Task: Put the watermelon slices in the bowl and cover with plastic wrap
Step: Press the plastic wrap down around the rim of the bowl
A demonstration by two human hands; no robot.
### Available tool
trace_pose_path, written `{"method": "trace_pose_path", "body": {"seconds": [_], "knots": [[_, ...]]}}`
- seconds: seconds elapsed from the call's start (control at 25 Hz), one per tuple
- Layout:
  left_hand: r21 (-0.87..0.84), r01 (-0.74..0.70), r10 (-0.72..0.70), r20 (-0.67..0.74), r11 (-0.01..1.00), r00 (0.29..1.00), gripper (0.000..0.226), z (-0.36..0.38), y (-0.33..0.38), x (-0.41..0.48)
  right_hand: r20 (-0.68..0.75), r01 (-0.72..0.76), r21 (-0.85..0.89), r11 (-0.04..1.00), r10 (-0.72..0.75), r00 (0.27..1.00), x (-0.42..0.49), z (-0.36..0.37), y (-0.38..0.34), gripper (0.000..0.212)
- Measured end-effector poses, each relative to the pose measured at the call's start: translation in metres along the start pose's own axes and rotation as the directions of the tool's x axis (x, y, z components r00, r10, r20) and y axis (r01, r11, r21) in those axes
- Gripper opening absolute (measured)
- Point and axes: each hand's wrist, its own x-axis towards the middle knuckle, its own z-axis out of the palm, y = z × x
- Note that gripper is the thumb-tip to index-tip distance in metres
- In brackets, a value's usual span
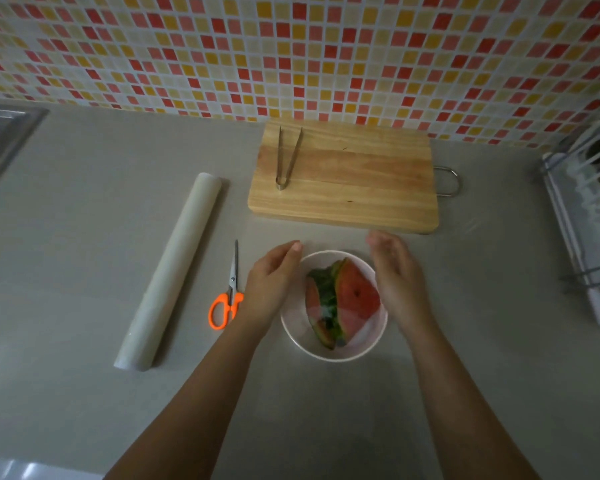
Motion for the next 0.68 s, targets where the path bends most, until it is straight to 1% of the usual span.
{"method": "trace_pose_path", "body": {"seconds": [0.04, 0.08, 0.12, 0.2, 0.24, 0.28, 0.36, 0.4, 0.48, 0.52, 0.56, 0.6, 0.68], "knots": [[0.047, -0.002, 0.001, 0.019, 0.999, 1.000, 0.020, 0.004, -0.001, 0.002, 0.123, -0.004, -0.020, 1.000, 0.007, 0.992, 0.012, 0.003, -0.002, 0.029], [0.066, 0.001, -0.003, 0.035, 0.998, 0.999, 0.026, 0.009, -0.002, 0.003, 0.214, -0.005, -0.042, 0.999, 0.014, 0.977, 0.020, 0.007, 0.000, 0.034], [0.063, 0.002, -0.005, 0.053, 0.998, 0.999, 0.034, 0.012, -0.005, 0.005, 0.260, 0.006, -0.069, 0.998, 0.013, 0.966, 0.024, 0.012, 0.005, 0.038], [0.060, -0.036, 0.032, 0.064, 0.998, 0.997, 0.050, 0.016, -0.007, 0.009, 0.260, 0.025, -0.098, 0.995, 0.002, 0.966, 0.026, 0.018, 0.012, 0.040], [0.045, -0.046, 0.042, 0.075, 0.998, 0.996, 0.054, 0.016, -0.007, 0.010, 0.247, 0.016, -0.077, 0.997, 0.004, 0.969, 0.027, 0.019, 0.015, 0.039], [0.012, -0.033, 0.032, 0.084, 0.999, 0.996, 0.052, 0.017, -0.008, 0.011, 0.244, -0.001, -0.041, 0.999, 0.011, 0.970, 0.028, 0.020, 0.016, 0.037], [-0.109, 0.051, -0.041, 0.097, 0.993, 0.994, 0.036, 0.017, -0.010, 0.013, 0.256, -0.017, 0.021, 1.000, 0.011, 0.966, 0.028, 0.018, 0.015, 0.026], [-0.180, 0.085, -0.067, 0.106, 0.980, 0.992, 0.040, 0.017, -0.011, 0.015, 0.263, -0.020, 0.046, 0.999, 0.007, 0.965, 0.029, 0.017, 0.014, 0.021], [-0.254, 0.115, -0.086, 0.123, 0.960, 0.989, 0.051, 0.017, -0.006, 0.013, 0.263, -0.046, 0.092, 0.995, 0.020, 0.964, 0.030, 0.016, 0.013, 0.023], [-0.261, 0.129, -0.102, 0.114, 0.957, 0.988, 0.047, 0.017, -0.004, 0.011, 0.259, -0.065, 0.116, 0.991, 0.033, 0.965, 0.030, 0.015, 0.013, 0.027], [-0.263, 0.142, -0.117, 0.109, 0.954, 0.987, 0.036, 0.017, -0.004, 0.011, 0.254, -0.097, 0.157, 0.983, 0.055, 0.966, 0.030, 0.015, 0.013, 0.032], [-0.262, 0.160, -0.134, 0.111, 0.952, 0.985, 0.031, 0.017, -0.003, 0.009, 0.248, -0.140, 0.211, 0.967, 0.086, 0.965, 0.030, 0.015, 0.012, 0.036], [-0.278, 0.203, -0.174, 0.126, 0.939, 0.977, 0.038, 0.009, -0.001, 0.007, 0.203, -0.209, 0.288, 0.935, 0.153, 0.967, 0.033, 0.012, 0.011, 0.033]]}}
